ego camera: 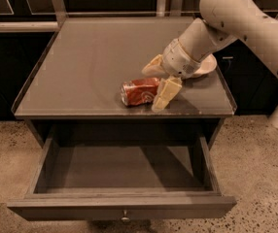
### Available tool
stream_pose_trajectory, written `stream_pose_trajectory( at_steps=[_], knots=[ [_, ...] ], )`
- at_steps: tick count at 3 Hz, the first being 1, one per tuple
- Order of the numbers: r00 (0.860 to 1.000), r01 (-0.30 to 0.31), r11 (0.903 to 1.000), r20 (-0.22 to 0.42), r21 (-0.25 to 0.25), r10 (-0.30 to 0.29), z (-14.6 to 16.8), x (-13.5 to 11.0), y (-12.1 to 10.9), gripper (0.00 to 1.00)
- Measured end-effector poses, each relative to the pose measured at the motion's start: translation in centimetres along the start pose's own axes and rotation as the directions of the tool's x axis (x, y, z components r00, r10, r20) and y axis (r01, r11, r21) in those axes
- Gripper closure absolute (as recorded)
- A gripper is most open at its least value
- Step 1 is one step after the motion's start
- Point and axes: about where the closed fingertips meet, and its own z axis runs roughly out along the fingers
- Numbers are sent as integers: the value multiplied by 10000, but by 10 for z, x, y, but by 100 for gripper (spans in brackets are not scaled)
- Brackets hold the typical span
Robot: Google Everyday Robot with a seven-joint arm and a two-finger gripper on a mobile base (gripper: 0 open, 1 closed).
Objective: Place coke can into top drawer
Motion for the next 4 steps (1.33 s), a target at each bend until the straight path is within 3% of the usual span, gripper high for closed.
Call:
stream_pose_trajectory(
  at_steps=[3,4],
  knots=[
    [10000,1,10000,0,-1,-1,0,0,0,94],
    [10000,1,10000,1,-2,-1,0,0,0,100]
  ],
)
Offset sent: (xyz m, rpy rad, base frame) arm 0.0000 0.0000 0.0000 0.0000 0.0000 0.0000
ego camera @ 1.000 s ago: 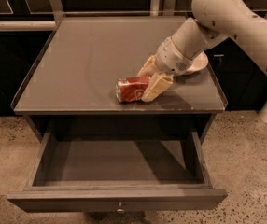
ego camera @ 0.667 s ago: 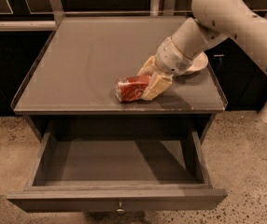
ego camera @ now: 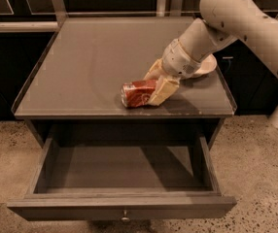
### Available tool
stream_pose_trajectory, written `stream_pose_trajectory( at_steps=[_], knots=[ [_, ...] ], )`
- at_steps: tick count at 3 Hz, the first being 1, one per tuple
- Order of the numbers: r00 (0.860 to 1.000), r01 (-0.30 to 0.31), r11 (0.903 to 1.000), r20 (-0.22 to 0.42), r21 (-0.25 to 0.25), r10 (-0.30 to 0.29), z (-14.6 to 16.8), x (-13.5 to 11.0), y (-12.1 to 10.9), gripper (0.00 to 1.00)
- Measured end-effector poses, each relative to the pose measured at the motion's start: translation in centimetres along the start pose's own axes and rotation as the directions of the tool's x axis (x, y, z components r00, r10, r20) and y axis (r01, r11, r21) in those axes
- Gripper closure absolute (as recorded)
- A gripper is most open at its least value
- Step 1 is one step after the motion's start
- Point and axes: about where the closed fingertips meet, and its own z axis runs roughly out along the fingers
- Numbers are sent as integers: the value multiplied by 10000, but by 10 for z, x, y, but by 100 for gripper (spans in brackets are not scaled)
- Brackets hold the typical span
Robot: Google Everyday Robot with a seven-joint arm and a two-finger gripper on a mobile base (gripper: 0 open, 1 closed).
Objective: Place coke can into top drawer
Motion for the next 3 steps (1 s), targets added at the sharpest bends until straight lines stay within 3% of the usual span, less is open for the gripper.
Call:
stream_pose_trajectory(
  at_steps=[1,2,3],
  knots=[
    [10000,65,10000,-2,62,-65,1,-4,1,100],
    [9998,-142,9997,-123,210,145,-2,-12,20,100],
    [9985,-522,9980,-144,370,527,5,-22,56,100]
  ],
)
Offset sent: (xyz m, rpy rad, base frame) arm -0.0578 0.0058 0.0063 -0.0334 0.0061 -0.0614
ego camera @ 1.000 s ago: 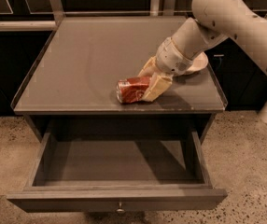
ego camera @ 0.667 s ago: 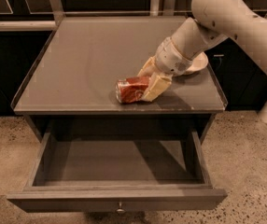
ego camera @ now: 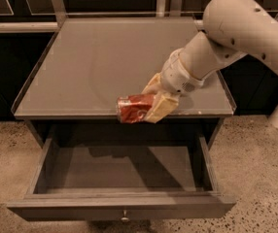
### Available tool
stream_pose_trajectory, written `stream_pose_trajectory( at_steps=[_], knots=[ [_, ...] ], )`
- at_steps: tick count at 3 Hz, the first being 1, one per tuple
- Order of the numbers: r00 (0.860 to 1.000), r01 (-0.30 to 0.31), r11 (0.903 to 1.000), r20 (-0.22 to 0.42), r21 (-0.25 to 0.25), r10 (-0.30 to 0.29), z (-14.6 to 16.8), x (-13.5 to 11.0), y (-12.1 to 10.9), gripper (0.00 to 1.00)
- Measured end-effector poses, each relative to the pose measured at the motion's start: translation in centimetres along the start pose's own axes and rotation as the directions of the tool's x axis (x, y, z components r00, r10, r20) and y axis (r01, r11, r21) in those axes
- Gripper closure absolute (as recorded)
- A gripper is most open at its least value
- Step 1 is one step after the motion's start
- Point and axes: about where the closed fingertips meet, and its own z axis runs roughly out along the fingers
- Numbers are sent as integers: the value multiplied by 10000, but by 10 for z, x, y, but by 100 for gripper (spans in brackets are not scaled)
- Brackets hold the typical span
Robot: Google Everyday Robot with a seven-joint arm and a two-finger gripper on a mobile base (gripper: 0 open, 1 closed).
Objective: Place coke can into top drawer
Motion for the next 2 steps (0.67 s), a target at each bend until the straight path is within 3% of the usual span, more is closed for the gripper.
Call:
stream_pose_trajectory(
  at_steps=[1,2],
  knots=[
    [9991,-246,9957,356,892,215,-5,-25,47,100],
    [9951,-530,9773,927,2053,345,-5,-68,98,100]
  ],
)
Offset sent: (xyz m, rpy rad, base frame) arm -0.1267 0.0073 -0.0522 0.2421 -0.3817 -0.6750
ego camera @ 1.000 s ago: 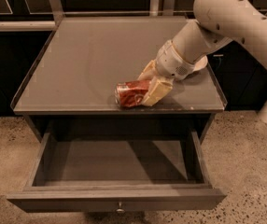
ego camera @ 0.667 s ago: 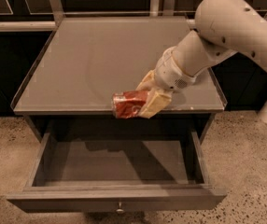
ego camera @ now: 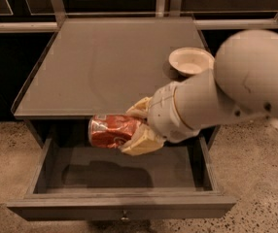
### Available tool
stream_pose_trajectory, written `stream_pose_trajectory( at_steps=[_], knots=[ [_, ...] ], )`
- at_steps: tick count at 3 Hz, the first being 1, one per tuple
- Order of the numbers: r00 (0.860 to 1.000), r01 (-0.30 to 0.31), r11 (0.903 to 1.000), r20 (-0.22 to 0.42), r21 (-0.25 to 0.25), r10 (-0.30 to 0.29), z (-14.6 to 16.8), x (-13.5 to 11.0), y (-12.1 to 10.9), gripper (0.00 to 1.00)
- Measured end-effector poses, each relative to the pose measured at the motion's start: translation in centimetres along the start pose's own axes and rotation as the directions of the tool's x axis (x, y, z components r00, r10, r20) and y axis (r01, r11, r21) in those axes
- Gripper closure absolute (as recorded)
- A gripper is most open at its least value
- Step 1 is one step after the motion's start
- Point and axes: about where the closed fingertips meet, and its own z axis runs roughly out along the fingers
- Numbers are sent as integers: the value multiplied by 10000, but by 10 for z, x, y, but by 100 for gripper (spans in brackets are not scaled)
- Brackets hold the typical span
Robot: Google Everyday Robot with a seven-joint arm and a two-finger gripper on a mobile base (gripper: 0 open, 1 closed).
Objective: Place coke can into top drawer
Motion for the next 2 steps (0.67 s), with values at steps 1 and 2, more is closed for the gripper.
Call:
stream_pose_trajectory(
  at_steps=[1,2],
  knots=[
    [9980,-553,9937,369,976,519,17,-13,45,100],
    [9817,-1879,9644,670,1863,1783,41,42,71,100]
  ],
)
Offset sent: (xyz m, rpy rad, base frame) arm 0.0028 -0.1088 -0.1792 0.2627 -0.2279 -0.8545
